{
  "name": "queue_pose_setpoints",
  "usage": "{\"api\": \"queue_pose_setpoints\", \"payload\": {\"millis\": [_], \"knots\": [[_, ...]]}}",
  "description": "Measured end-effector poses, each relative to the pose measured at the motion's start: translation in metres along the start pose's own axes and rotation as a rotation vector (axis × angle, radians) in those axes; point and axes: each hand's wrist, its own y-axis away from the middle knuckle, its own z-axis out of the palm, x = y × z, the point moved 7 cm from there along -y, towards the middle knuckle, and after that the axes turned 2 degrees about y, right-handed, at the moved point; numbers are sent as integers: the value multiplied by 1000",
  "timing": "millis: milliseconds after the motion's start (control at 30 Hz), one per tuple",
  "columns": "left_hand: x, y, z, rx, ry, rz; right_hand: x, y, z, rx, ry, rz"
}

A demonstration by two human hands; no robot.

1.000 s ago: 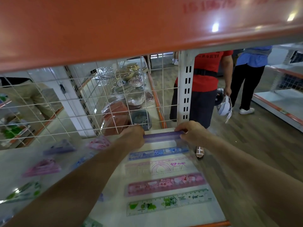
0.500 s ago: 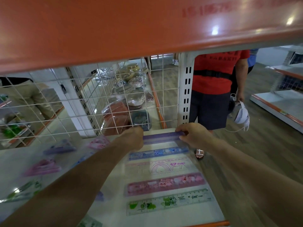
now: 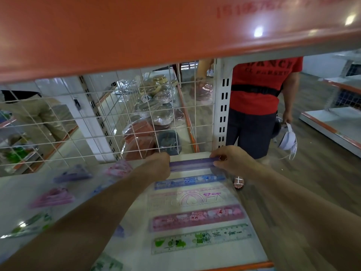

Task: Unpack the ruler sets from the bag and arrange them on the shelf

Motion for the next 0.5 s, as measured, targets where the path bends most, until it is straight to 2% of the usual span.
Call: {"api": "queue_pose_setpoints", "payload": {"millis": [133, 200, 367, 500], "knots": [[-1, -2, -12, 23, 24, 45, -2, -1, -8, 36, -16, -22], [-1, -2, -15, -17, 4, 70, 0, 0, -8, 56, -53, -13], [2, 1, -11, -161, -93, 64, -2, -10, 3, -79, -14, 28], [0, -3, -20, -175, -113, 41, 3, -14, 0, -116, -172, 122]]}}
